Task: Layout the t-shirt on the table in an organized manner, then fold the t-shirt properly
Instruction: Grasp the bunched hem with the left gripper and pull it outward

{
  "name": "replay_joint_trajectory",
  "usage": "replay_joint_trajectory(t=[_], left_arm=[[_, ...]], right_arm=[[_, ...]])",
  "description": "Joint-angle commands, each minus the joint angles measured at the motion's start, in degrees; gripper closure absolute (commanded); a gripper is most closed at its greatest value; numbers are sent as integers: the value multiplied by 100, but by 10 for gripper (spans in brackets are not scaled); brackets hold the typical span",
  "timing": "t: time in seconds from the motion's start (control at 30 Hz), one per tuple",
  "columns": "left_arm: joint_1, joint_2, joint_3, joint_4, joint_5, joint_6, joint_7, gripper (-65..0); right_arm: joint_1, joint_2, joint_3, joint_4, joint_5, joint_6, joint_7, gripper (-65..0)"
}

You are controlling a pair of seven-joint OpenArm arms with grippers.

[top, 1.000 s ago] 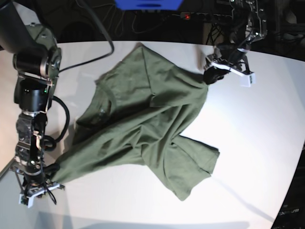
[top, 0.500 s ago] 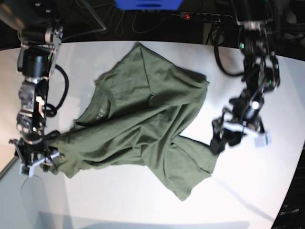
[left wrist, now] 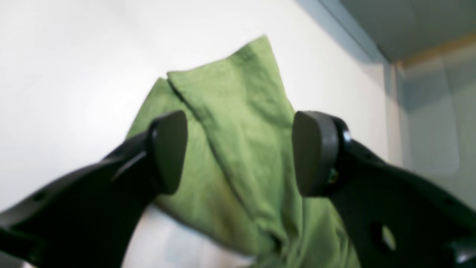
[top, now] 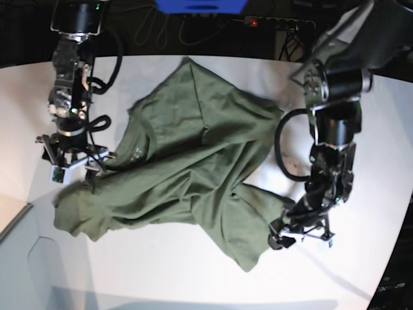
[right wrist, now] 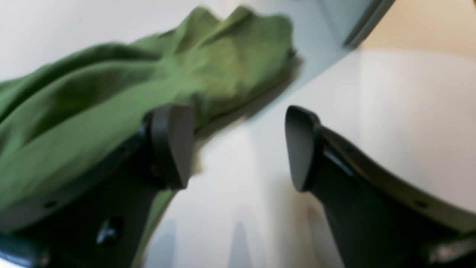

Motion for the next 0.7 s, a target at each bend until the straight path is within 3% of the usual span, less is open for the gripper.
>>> replay_joint_trajectory(t=[0.0, 0.1, 0.23, 0.37, 0.67], left_arm=[[-299, 60, 15, -247, -50, -76, -219, -431], [-475, 122, 156, -924, 3, -76, -650, -431], [-448, 219, 1008, -1091, 143, -50, -1239, -431], [-141, 175, 1175, -1109, 135, -41, -1424, -431], [193, -379, 1175, -1117, 135, -41, -1696, -431]], right_arm=[[11, -5, 17, 162, -14, 1, 167, -373], [-112, -128, 17, 197, -14, 1, 176, -373], [-183, -163, 17, 197, -14, 1, 176, -373], [-218, -163, 17, 197, -14, 1, 176, -373], [-218, -154, -1, 197, -14, 1, 176, -373]])
